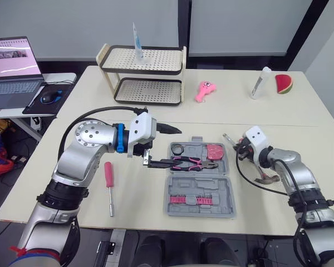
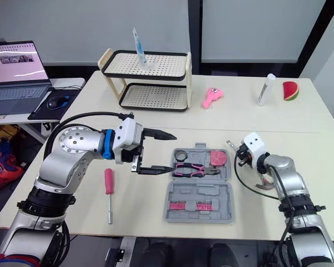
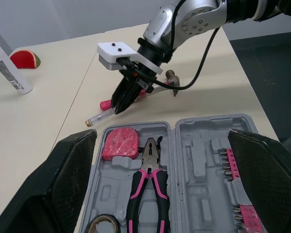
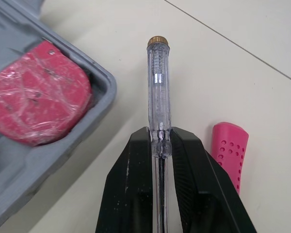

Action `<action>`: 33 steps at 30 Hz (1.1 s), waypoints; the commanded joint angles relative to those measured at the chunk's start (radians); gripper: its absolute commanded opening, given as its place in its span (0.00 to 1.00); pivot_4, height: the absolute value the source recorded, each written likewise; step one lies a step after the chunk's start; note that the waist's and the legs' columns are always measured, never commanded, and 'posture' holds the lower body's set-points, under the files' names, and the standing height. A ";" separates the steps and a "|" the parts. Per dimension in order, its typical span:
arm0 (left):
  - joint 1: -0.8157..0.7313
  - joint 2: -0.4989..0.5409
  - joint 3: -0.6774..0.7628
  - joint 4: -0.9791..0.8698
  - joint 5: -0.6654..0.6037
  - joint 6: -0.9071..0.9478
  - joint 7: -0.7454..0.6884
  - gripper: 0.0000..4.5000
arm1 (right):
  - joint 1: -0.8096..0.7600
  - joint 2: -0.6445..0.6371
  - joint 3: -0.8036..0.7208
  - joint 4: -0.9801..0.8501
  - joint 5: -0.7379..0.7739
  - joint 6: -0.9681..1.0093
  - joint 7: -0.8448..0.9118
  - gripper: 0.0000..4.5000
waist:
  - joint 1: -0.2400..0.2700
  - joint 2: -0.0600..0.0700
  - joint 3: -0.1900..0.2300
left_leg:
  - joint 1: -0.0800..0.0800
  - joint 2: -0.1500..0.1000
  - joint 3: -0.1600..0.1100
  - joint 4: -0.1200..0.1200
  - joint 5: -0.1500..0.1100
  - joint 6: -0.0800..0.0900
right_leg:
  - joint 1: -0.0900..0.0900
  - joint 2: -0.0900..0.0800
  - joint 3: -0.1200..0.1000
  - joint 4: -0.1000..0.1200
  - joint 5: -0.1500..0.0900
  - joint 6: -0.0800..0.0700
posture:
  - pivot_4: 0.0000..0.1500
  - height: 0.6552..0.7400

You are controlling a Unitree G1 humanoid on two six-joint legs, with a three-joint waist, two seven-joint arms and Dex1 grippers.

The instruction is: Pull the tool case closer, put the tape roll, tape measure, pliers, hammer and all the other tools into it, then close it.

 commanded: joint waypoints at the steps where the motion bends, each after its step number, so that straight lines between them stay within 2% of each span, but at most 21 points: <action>1: 0.023 0.031 0.021 -0.036 -0.011 -0.027 -0.027 1.00 | 0.023 -0.062 0.009 -0.198 0.031 0.078 0.076 0.07 | 0.000 0.000 0.000 | -0.001 0.000 0.000 0.000 0.000 0.000 | -0.001 0.000 0.000 0.000 0.000 0.000 | 1.00 1.00; 5: 0.089 0.087 0.056 -0.052 -0.030 -0.054 -0.068 1.00 | 0.071 -0.159 0.065 -0.420 0.052 0.169 0.178 0.07 | 0.001 0.000 0.000 | -0.004 0.000 0.000 0.000 0.000 0.000 | -0.004 0.000 0.000 0.001 0.000 0.000 | 1.00 1.00; 8: 0.196 0.168 0.105 -0.058 -0.032 -0.118 -0.131 1.00 | 0.084 -0.271 0.174 -0.645 0.059 0.242 0.297 0.07 | -0.002 0.001 0.000 | -0.004 0.000 0.000 -0.001 0.000 0.000 | -0.006 0.000 0.001 0.001 0.000 0.000 | 1.00 1.00; 12: 0.263 0.231 0.114 -0.063 -0.015 -0.184 -0.171 1.00 | 0.039 -0.266 0.299 -0.768 0.044 0.347 0.303 0.07 | 0.000 0.001 0.000 | -0.005 0.001 -0.002 -0.001 0.000 0.000 | -0.008 0.001 0.002 0.002 0.000 0.000 | 1.00 1.00; 17: 0.305 0.276 0.119 -0.054 0.011 -0.233 -0.181 1.00 | -0.061 -0.190 0.442 -0.787 -0.006 0.429 0.266 0.07 | 0.005 0.001 0.000 | -0.005 -0.001 -0.002 0.000 0.000 0.001 | -0.008 0.000 0.002 0.002 0.000 0.000 | 1.00 1.00; 24: 0.351 0.315 0.122 -0.087 0.006 -0.215 -0.173 1.00 | -0.106 -0.151 0.575 -0.778 -0.061 0.460 0.237 0.07 | 0.000 0.001 0.000 | -0.005 -0.001 -0.002 -0.001 0.000 0.001 | -0.009 0.000 0.002 0.002 0.000 0.000 | 1.00 1.00; 33: 0.355 0.316 0.109 -0.097 0.016 -0.183 -0.159 1.00 | -0.132 -0.069 0.664 -0.745 -0.115 0.481 0.194 0.07 | 0.000 0.001 0.000 | -0.005 0.000 -0.002 -0.001 0.000 0.000 | -0.010 0.001 0.002 0.003 0.000 0.000 | 1.00 1.00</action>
